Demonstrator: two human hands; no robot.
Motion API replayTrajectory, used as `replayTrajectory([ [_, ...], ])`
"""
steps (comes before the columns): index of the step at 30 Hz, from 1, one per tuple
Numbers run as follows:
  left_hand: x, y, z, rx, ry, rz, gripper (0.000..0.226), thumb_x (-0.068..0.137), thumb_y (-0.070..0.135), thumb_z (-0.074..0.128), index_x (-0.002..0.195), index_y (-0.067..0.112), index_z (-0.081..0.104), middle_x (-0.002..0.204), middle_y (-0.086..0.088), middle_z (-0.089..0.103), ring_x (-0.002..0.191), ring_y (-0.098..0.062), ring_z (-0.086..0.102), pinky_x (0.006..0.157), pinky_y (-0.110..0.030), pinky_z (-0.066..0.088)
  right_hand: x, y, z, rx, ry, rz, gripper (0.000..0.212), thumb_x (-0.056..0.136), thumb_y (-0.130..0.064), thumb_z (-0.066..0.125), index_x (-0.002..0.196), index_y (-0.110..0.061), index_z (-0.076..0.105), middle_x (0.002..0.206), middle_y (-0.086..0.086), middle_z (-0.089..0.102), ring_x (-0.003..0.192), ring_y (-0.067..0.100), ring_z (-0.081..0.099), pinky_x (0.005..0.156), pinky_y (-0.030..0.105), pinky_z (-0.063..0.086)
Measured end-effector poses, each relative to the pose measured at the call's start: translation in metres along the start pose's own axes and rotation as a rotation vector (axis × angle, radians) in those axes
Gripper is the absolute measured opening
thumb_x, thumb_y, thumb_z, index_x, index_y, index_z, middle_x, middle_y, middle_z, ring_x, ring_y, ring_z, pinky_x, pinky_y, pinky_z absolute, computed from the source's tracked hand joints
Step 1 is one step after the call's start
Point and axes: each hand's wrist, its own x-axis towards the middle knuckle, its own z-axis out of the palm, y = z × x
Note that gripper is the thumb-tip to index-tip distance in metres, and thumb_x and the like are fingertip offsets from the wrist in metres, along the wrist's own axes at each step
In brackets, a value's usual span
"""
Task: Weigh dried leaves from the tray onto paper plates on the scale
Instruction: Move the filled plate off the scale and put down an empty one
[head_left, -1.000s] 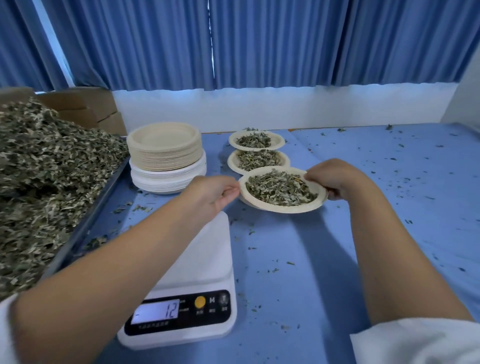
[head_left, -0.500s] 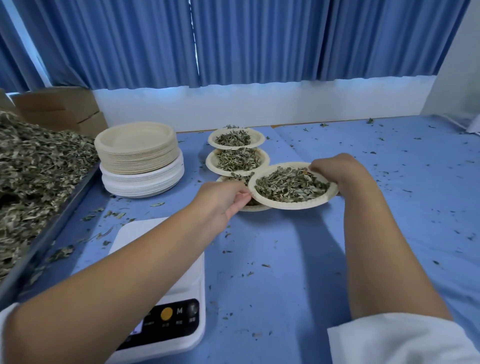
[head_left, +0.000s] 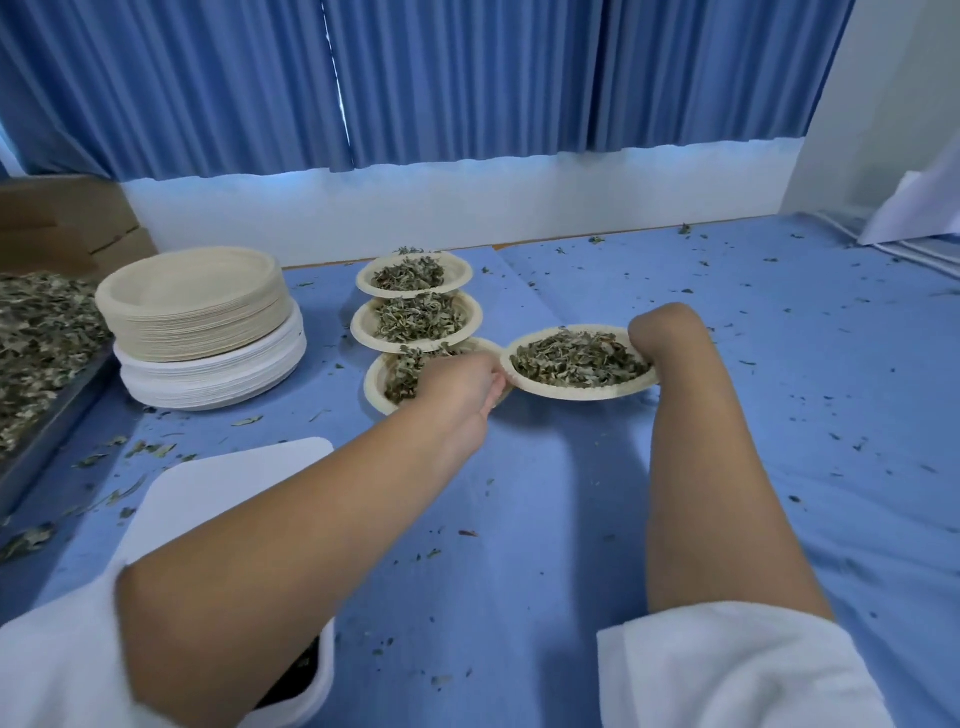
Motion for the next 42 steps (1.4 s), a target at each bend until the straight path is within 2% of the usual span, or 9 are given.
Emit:
replayTrajectory([
  [7,-0.007,-0.014,0.016,0.017,-0.023,-0.027,0.015,0.088,-0.008,0.045,0.090,0.005,0.051,0.077,-0.008,0.054,0.077,-0.014,0.058,0.082,-0.024,0.052,0.010,0.013,0.003,-0.001,-0.033,0.076,0.032,0.096,-0.010,0.040,0.064,-0.011,0.039,0.059,0.004,0.032,0.049,0.019,0.027,0.044,0.031,0.024],
  [11,-0.008,-0.017,0.022,0.055,-0.022,-0.043,0.013,0.087,-0.008,0.045,0.092,0.004,0.049,0.087,-0.011,0.051,0.084,-0.019,0.055,0.083,-0.026,0.050,0.010,0.010,0.007,0.031,-0.114,0.082,0.020,0.095,-0.013,0.038,0.111,-0.010,0.051,0.071,0.007,0.033,0.060,0.022,0.030,0.050,0.033,0.024],
  [13,-0.006,-0.017,0.023,0.068,-0.006,-0.032,0.017,0.086,-0.007,0.046,0.099,0.003,0.048,0.092,-0.012,0.048,0.083,-0.018,0.050,0.087,-0.026,0.047,0.010,0.008,0.011,0.064,-0.127,0.118,0.014,0.095,-0.011,0.039,0.107,-0.008,0.044,0.077,0.010,0.037,0.073,0.026,0.036,0.054,0.037,0.028],
  [18,-0.006,-0.016,0.023,0.105,0.034,-0.029,0.016,0.085,-0.006,0.044,0.077,0.008,0.045,0.079,-0.009,0.045,0.075,-0.018,0.045,0.075,-0.026,0.042,0.017,0.013,0.024,0.225,-0.040,0.005,0.029,0.094,-0.014,0.041,0.117,-0.015,0.058,0.069,-0.003,0.036,0.055,0.012,0.031,0.048,0.027,0.032],
  [21,-0.008,-0.017,0.022,0.085,0.058,-0.031,0.016,0.084,-0.005,0.045,0.075,0.008,0.046,0.078,-0.009,0.045,0.077,-0.019,0.045,0.079,-0.027,0.040,0.014,0.008,0.021,0.098,-0.083,0.104,0.008,0.094,-0.008,0.040,0.092,-0.007,0.048,0.069,0.008,0.035,0.055,0.022,0.023,0.047,0.033,0.021],
  [25,-0.013,-0.017,0.020,-0.004,0.047,-0.065,0.013,0.089,-0.004,0.044,0.089,0.006,0.053,0.094,-0.011,0.053,0.080,-0.015,0.052,0.068,-0.022,0.042,0.021,0.009,0.022,0.123,-0.050,0.160,0.029,0.091,-0.006,0.042,0.064,-0.013,0.034,0.064,0.006,0.027,0.054,0.020,0.020,0.048,0.030,0.018],
  [30,-0.017,-0.015,0.016,-0.099,0.039,-0.074,0.014,0.091,-0.005,0.042,0.086,0.003,0.052,0.085,-0.009,0.055,0.078,-0.013,0.055,0.089,-0.020,0.042,0.024,0.008,0.027,0.169,-0.030,0.156,0.031,0.090,-0.006,0.045,0.063,-0.014,0.031,0.062,0.005,0.027,0.053,0.020,0.020,0.048,0.030,0.018],
  [38,-0.020,-0.010,0.015,-0.120,0.009,-0.098,0.015,0.093,-0.003,0.040,0.082,0.001,0.050,0.091,-0.010,0.057,0.094,-0.017,0.056,0.094,-0.023,0.041,0.022,0.006,0.028,0.289,0.023,0.131,0.030,0.087,-0.006,0.046,0.061,-0.014,0.034,0.058,0.004,0.032,0.050,0.020,0.027,0.048,0.027,0.021],
  [42,-0.020,-0.007,0.008,-0.139,0.025,-0.075,0.027,0.094,-0.001,0.040,0.118,-0.006,0.052,0.123,-0.017,0.055,0.122,-0.023,0.051,0.107,-0.032,0.039,0.015,0.000,0.029,0.313,0.077,0.079,0.023,0.085,-0.010,0.046,0.066,-0.013,0.032,0.074,0.009,0.036,0.065,0.024,0.034,0.052,0.028,0.026],
])
